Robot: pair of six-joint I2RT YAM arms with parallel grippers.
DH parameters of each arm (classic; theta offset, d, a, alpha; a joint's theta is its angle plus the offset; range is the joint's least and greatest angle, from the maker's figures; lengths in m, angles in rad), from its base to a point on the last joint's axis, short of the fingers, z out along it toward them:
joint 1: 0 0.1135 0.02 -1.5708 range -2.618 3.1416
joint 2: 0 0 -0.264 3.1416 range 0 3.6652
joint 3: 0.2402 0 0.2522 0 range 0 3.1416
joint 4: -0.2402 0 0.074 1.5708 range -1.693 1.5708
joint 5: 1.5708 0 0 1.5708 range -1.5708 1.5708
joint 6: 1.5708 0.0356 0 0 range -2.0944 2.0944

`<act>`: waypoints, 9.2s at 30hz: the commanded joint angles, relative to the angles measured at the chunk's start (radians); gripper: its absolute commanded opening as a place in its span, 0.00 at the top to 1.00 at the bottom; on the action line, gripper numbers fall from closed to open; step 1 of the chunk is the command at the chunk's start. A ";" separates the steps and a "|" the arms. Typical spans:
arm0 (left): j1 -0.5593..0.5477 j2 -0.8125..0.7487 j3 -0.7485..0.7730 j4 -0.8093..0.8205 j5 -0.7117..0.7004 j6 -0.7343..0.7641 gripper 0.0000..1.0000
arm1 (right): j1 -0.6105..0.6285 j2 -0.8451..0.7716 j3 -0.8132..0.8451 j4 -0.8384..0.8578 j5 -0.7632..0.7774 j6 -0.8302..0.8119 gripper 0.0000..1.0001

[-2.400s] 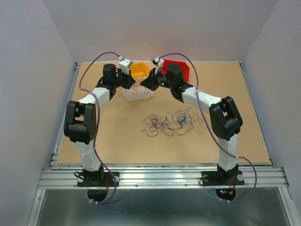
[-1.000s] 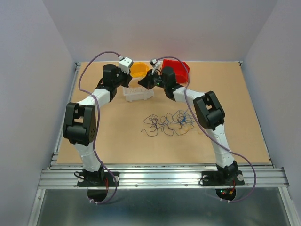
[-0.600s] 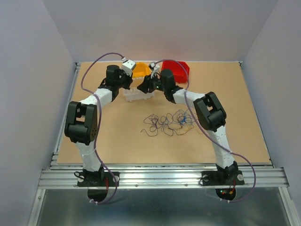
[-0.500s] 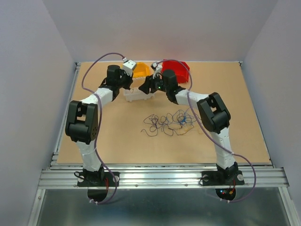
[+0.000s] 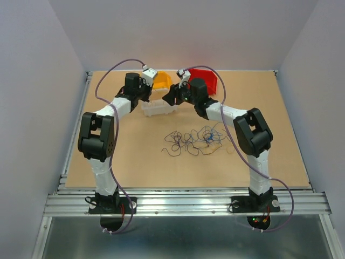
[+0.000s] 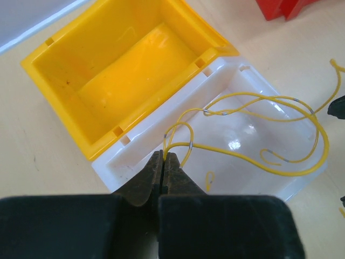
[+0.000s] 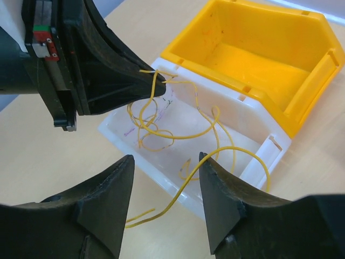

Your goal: Untangle the cables

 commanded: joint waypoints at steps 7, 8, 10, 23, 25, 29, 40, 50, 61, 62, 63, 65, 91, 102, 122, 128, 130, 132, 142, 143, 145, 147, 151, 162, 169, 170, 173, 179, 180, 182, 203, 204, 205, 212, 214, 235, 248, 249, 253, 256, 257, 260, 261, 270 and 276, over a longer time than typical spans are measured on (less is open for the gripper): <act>-0.026 -0.005 0.059 -0.068 -0.027 0.048 0.73 | -0.021 0.041 0.066 0.009 -0.046 0.043 0.66; -0.025 -0.008 0.059 -0.076 -0.023 0.047 0.71 | -0.025 0.052 0.078 0.004 -0.052 0.057 0.71; -0.026 -0.020 0.051 -0.083 -0.009 0.045 0.65 | -0.035 0.086 0.115 -0.002 -0.075 0.078 0.77; -0.023 -0.115 -0.016 -0.028 0.040 0.036 0.57 | -0.038 0.257 0.374 -0.071 -0.180 0.134 0.99; -0.025 -0.124 -0.018 -0.025 0.053 0.031 0.56 | -0.038 0.259 0.384 -0.042 -0.205 0.158 0.99; -0.019 -0.140 -0.031 -0.008 0.059 0.024 0.55 | -0.038 0.250 0.374 0.017 -0.214 0.198 1.00; 0.038 -0.190 -0.114 0.117 0.191 -0.038 0.52 | -0.036 0.311 0.459 0.158 -0.240 0.365 0.99; 0.078 -0.181 -0.127 0.156 0.263 -0.088 0.51 | -0.027 0.340 0.423 0.179 -0.185 0.322 0.99; 0.070 -0.141 -0.087 0.082 0.367 -0.064 0.51 | -0.013 0.371 0.376 0.170 -0.020 0.298 1.00; 0.064 -0.138 -0.084 0.078 0.367 -0.062 0.51 | -0.012 0.368 0.368 0.170 -0.004 0.298 0.99; 0.060 -0.135 -0.081 0.073 0.363 -0.059 0.51 | -0.005 0.365 0.362 0.169 0.008 0.287 1.00; 0.050 -0.127 -0.074 0.058 0.356 -0.050 0.51 | 0.002 0.357 0.345 0.170 0.046 0.276 0.99; 0.003 -0.081 -0.085 0.096 0.243 -0.053 0.48 | 0.038 0.236 0.218 0.294 0.250 0.526 1.00; 0.003 -0.057 -0.065 0.096 0.267 -0.047 0.48 | 0.036 0.238 0.235 0.297 0.204 0.560 0.99; 0.041 -0.054 0.030 -0.042 0.206 -0.002 1.00 | 0.035 0.094 0.034 0.288 0.232 0.534 0.48; 0.041 -0.035 0.053 -0.074 0.186 0.010 1.00 | 0.033 0.026 -0.017 0.189 0.171 0.525 0.43; 0.040 -0.025 0.070 -0.106 0.186 0.022 1.00 | 0.033 -0.014 -0.046 0.158 0.166 0.497 0.43; 0.038 -0.005 0.103 -0.142 0.186 0.036 1.00 | 0.031 -0.044 -0.072 0.139 0.186 0.477 0.42; -0.009 0.021 0.179 -0.376 0.069 0.157 1.00 | -0.031 -0.071 -0.087 0.049 0.244 0.400 0.43; -0.025 0.024 0.173 -0.380 0.044 0.166 1.00 | -0.038 -0.053 -0.077 0.050 0.232 0.402 0.43; -0.037 0.034 0.174 -0.387 -0.002 0.174 1.00 | -0.053 -0.040 -0.072 0.050 0.231 0.411 0.43; -0.049 0.055 0.188 -0.393 -0.027 0.182 1.00 | -0.062 -0.025 -0.064 0.050 0.231 0.411 0.43; -0.054 0.087 0.214 -0.418 -0.093 0.189 1.00 | -0.068 -0.014 -0.064 0.050 0.231 0.410 0.43; -0.054 0.163 0.268 -0.447 -0.153 0.200 0.96 | -0.077 0.035 -0.026 0.050 0.133 0.339 0.49; -0.052 0.118 0.229 -0.413 -0.142 0.191 0.76 | -0.077 0.107 0.064 0.058 -0.016 0.281 0.49; -0.054 0.098 0.219 -0.397 -0.133 0.189 0.68 | -0.076 0.112 0.066 0.060 -0.021 0.281 0.49; -0.054 0.045 0.173 -0.351 -0.113 0.185 0.57 | -0.076 0.113 0.052 0.087 -0.039 0.270 0.48; -0.052 -0.025 0.113 -0.301 -0.079 0.165 0.51 | -0.076 0.084 0.008 0.152 -0.050 0.267 0.47; -0.054 -0.038 0.104 -0.298 -0.079 0.162 0.51 | -0.076 0.081 -0.004 0.158 -0.046 0.267 0.47; -0.054 -0.057 0.088 -0.280 -0.076 0.154 0.49 | -0.074 0.073 -0.012 0.172 -0.041 0.270 0.47; -0.143 -0.366 -0.125 -0.280 0.088 0.238 0.08 | -0.074 -0.463 -0.284 -0.459 0.376 0.015 0.09; -0.169 -0.379 -0.143 -0.278 0.080 0.247 0.07 | -0.076 -0.489 -0.302 -0.473 0.423 0.019 0.09; -0.228 -0.388 -0.166 -0.278 0.073 0.255 0.07 | -0.076 -0.511 -0.328 -0.485 0.495 0.022 0.09; -0.436 -0.358 -0.203 -0.395 0.084 0.346 0.09 | -0.077 -0.627 -0.388 -0.571 0.592 0.042 0.09; -0.462 -0.325 -0.196 -0.427 0.060 0.358 0.09 | -0.077 -0.658 -0.402 -0.572 0.609 0.043 0.09; -0.465 -0.146 -0.110 -0.564 0.060 0.363 1.00 | -0.105 -0.832 -0.505 -0.565 0.581 0.042 0.20; -0.319 -0.439 -0.142 -0.461 0.180 0.268 1.00 | -0.105 -0.830 -0.509 -0.534 0.511 0.029 0.26; -0.309 -0.454 -0.139 -0.458 0.180 0.261 1.00 | -0.105 -0.822 -0.509 -0.530 0.492 0.025 0.26; -0.266 -0.557 -0.108 -0.456 0.191 0.223 1.00 | -0.105 -0.789 -0.506 -0.490 0.349 -0.007 0.25; -0.264 -0.604 -0.027 -0.464 0.180 0.208 1.00 | -0.105 -0.763 -0.503 -0.447 0.263 -0.035 0.25; -0.264 -0.610 -0.004 -0.468 0.171 0.193 1.00 | -0.105 -0.753 -0.506 -0.434 0.207 -0.052 0.25; -0.263 -0.585 0.103 -0.499 0.154 0.166 1.00 | -0.104 -0.711 -0.509 -0.355 0.087 -0.098 0.25; -0.263 -0.574 0.137 -0.511 0.151 0.162 1.00 | -0.105 -0.697 -0.509 -0.338 0.050 -0.109 0.25; -0.235 -0.427 0.530 -0.527 -0.005 0.114 1.00 | -0.102 -0.507 -0.425 -0.327 -0.138 -0.129 0.21; -0.184 -0.310 0.789 -0.513 -0.039 0.073 1.00 | -0.104 -0.439 -0.399 -0.257 -0.285 -0.159 0.17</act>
